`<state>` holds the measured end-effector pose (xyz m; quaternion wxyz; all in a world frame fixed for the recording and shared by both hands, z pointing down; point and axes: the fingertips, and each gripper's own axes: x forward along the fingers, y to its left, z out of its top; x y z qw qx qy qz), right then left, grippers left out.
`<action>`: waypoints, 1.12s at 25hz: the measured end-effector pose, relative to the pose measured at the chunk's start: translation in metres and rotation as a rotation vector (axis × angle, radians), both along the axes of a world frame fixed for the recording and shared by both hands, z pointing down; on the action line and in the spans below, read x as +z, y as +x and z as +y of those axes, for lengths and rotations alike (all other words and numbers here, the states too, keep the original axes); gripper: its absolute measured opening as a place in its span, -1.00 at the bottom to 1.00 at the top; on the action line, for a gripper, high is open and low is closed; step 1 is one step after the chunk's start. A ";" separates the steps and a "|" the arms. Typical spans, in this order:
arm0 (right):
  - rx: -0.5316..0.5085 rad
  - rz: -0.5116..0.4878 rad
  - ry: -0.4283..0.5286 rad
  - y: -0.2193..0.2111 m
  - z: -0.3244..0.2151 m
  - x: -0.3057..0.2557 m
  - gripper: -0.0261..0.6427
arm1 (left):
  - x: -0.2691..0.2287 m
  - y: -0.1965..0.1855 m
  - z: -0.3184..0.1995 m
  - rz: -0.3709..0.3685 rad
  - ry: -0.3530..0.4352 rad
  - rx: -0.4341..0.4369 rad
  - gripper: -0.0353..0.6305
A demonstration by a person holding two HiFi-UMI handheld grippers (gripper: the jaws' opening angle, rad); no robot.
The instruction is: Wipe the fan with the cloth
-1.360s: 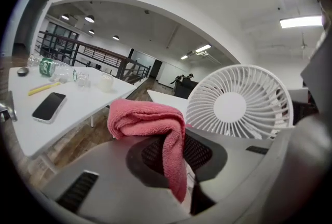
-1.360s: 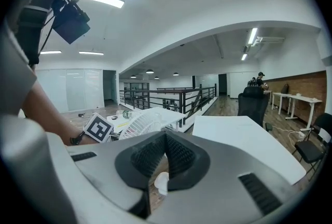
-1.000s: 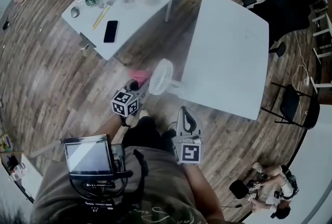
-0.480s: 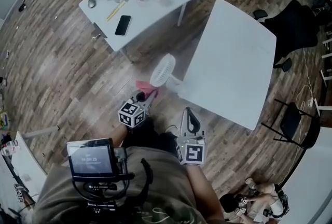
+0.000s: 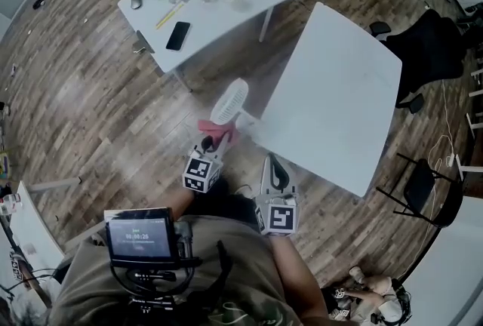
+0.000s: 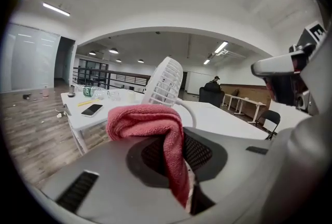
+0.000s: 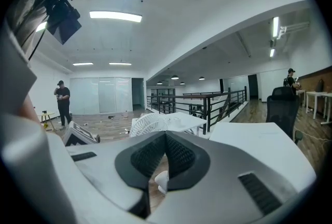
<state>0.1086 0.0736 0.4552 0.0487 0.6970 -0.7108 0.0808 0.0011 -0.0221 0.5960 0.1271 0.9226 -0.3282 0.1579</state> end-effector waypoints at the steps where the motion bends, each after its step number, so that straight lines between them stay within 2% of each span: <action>1: -0.001 -0.006 -0.001 0.002 -0.007 0.006 -0.91 | -0.002 0.003 0.000 0.008 -0.002 -0.014 -0.68; 4: -0.012 -0.032 -0.030 0.001 -0.023 0.025 -0.91 | -0.009 0.012 0.006 0.051 -0.035 -0.065 -0.68; 7: -0.045 -0.100 -0.066 -0.002 -0.040 0.034 -0.91 | -0.011 0.021 0.007 0.063 -0.029 -0.127 -0.68; 9: -0.096 -0.114 -0.069 -0.005 -0.051 0.032 -0.91 | -0.006 0.024 0.007 0.048 -0.022 -0.181 -0.68; 16: -0.354 -0.048 -0.028 -0.019 -0.077 0.042 -0.91 | 0.009 0.022 -0.017 -0.023 0.050 -0.367 -0.68; 22: -0.429 -0.082 -0.032 -0.007 -0.074 0.051 -0.91 | 0.003 0.016 -0.019 -0.074 0.069 -0.474 -0.68; 28: -0.464 -0.124 -0.033 0.009 -0.071 0.037 -0.91 | -0.018 0.016 -0.008 -0.135 0.090 -0.497 -0.68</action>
